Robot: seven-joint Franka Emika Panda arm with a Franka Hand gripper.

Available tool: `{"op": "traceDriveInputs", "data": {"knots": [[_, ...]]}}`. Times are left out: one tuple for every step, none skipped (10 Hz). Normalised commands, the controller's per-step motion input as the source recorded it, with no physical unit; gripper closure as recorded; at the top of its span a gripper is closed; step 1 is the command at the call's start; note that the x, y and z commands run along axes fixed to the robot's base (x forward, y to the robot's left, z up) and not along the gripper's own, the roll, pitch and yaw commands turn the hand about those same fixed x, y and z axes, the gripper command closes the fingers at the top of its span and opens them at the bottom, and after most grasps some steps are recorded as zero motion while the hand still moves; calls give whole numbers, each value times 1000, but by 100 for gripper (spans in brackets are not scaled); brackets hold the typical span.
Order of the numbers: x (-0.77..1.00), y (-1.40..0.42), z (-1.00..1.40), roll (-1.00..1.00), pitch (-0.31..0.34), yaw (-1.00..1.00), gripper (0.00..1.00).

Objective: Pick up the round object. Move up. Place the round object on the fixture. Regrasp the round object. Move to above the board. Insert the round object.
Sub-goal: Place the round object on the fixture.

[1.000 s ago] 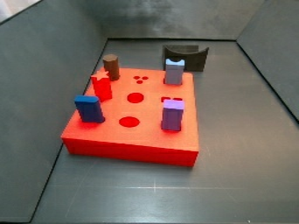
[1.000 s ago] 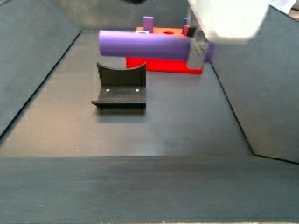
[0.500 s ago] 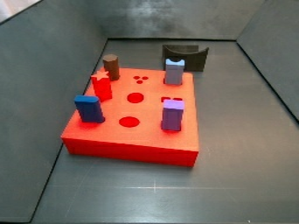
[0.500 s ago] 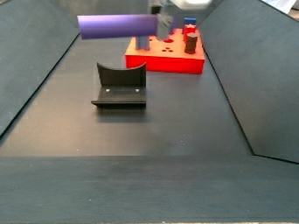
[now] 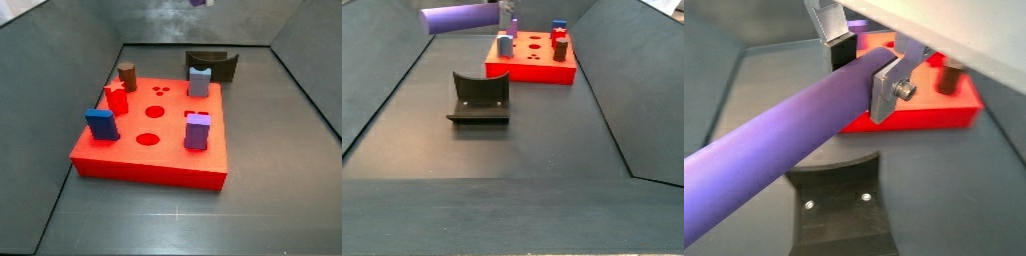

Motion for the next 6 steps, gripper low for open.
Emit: {"op": "traceDriveInputs", "data": {"knots": [[365,-73,-9,54,62,1000,100],[170,-45,-5,56,80,1000,100],[70,-33,3,59,92,1000,100],[38,-21,20,64,101,1000,100],[270,-305,-98,-1000,134,746,100],[260,-259,-103,-1000,136,621,100]]}}
